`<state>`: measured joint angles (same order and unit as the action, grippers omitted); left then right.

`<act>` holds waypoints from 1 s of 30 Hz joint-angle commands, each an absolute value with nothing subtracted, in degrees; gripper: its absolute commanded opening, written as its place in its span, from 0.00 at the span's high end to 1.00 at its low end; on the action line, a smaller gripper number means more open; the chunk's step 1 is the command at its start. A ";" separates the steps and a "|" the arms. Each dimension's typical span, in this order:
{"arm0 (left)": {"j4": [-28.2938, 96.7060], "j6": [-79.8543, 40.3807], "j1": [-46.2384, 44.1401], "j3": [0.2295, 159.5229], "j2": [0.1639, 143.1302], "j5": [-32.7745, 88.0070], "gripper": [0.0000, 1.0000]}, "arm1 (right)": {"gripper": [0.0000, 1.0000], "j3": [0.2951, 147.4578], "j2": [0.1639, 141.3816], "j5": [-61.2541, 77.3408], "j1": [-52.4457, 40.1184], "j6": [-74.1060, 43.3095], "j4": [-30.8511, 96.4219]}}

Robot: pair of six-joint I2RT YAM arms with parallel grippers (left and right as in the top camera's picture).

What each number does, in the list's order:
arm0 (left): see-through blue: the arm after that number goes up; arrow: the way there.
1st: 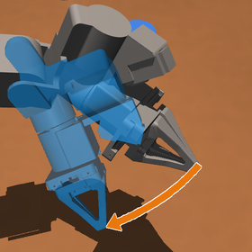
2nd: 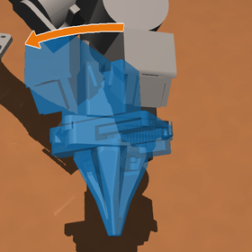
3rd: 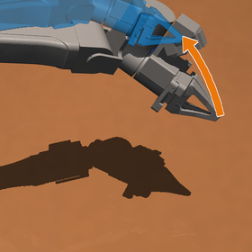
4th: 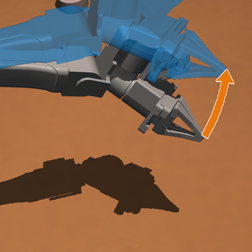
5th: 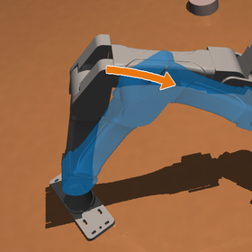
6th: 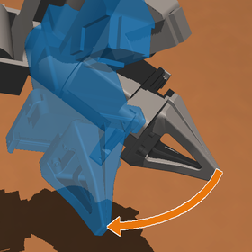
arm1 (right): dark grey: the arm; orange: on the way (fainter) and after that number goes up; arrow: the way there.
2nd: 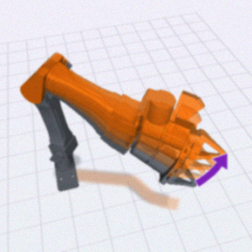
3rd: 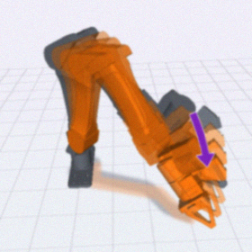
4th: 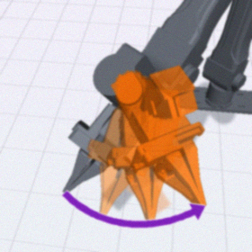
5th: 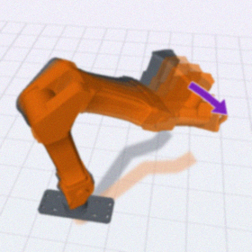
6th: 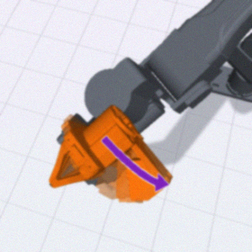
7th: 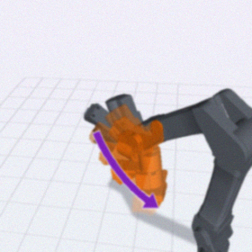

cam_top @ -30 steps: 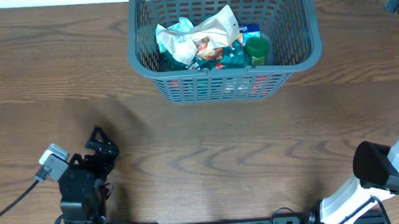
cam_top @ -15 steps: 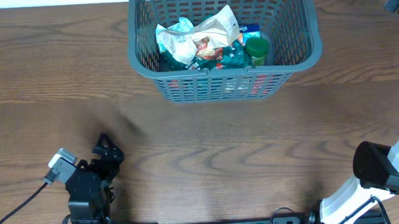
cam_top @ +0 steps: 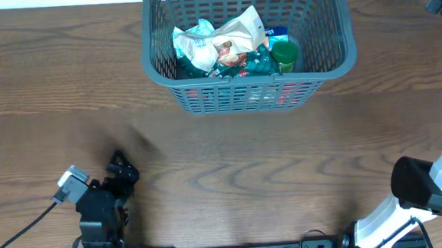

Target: Pack container

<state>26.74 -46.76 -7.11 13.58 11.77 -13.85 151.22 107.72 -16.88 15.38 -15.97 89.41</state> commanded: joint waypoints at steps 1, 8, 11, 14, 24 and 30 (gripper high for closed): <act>26.63 -47.51 -6.92 12.32 9.89 -13.87 0.01 | 0.01 151.15 107.90 -17.10 15.68 -16.71 89.62; 26.48 -47.51 -6.92 10.66 7.16 -13.89 0.01 | 0.01 151.15 107.90 -17.10 15.68 -16.69 89.62; 26.41 -47.51 -6.92 9.63 5.89 -13.89 0.01 | 0.01 151.15 107.90 -17.10 15.68 -16.71 89.62; 26.41 -47.53 -6.92 8.62 4.34 -13.85 0.02 | 0.01 151.15 107.90 -17.10 15.68 -16.69 89.62; 26.44 -47.51 -6.92 7.70 3.14 -13.87 0.02 | 0.01 151.15 107.90 -17.10 15.68 -16.69 89.62; 26.41 -47.48 -6.92 7.57 3.03 -13.91 0.01 | 0.01 151.15 107.90 -17.10 15.68 -16.71 89.62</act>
